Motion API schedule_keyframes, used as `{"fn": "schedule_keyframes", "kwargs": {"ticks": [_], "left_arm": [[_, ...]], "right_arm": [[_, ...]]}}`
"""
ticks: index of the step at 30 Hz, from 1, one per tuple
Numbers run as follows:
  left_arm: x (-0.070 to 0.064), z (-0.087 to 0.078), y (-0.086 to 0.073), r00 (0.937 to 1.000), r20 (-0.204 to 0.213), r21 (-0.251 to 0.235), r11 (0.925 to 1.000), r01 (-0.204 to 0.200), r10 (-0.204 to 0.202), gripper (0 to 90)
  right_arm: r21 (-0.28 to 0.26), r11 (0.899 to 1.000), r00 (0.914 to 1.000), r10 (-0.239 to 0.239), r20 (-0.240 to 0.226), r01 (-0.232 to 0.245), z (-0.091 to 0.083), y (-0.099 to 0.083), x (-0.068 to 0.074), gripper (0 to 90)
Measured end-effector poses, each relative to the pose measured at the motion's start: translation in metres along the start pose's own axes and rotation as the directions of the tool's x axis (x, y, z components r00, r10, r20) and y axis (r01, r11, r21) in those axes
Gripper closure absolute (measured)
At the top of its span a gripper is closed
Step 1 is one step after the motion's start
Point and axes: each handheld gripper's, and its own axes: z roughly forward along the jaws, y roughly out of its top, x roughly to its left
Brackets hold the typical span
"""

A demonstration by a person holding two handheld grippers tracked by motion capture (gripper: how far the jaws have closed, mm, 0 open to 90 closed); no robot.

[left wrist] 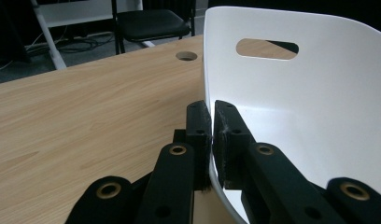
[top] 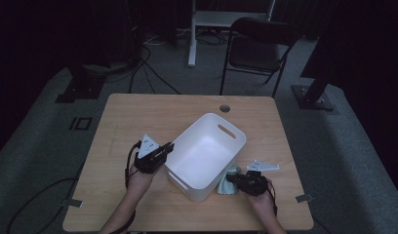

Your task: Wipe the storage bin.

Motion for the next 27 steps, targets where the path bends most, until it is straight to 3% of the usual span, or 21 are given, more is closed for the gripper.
{"fn": "schedule_keyframes", "kwargs": {"ticks": [4, 8, 14, 17, 20, 27], "left_arm": [[-0.001, 0.0, 0.0, 1.0, -0.008, -0.002, 1.0, 0.002, -0.002, 85.6], [-0.002, 0.0, 0.0, 0.9998, -0.021, 0.001, 1.0, -0.001, 0.001, 85.7], [-0.002, 0.0, 0.0, 0.9997, -0.025, 0.002, 1.0, 0.0, 0.0, 85.7], [-0.002, 0.001, 0.001, 0.9997, -0.024, 0.003, 1.0, -0.001, 0.001, 85.8], [-0.002, 0.001, 0.0, 0.9999, -0.016, 0.001, 1.0, 0.001, -0.001, 85.8], [-0.001, 0.001, 0.0, 1.0, -0.01, -0.002, 1.0, 0.001, -0.001, 85.7]], "right_arm": [[0.006, 1.0, 1.0, -0.005, -0.004, 0.005, -0.003, 0.002, 0.007, 80.5], [-0.017, 0.999, 0.9978, -0.045, -0.048, 0.044, -0.012, 0.009, 0.025, 80.4], [-0.09, 0.989, 0.9854, -0.126, -0.114, 0.116, -0.029, 0.021, 0.055, 80.4], [-0.128, 0.984, 0.9803, -0.143, -0.136, 0.125, -0.036, 0.027, 0.064, 80.3], [-0.132, 0.981, 0.9788, -0.159, -0.129, 0.142, -0.036, 0.029, 0.066, 80.3], [-0.104, 0.987, 0.9858, -0.131, -0.105, 0.12, -0.027, 0.021, 0.054, 80.4]]}}
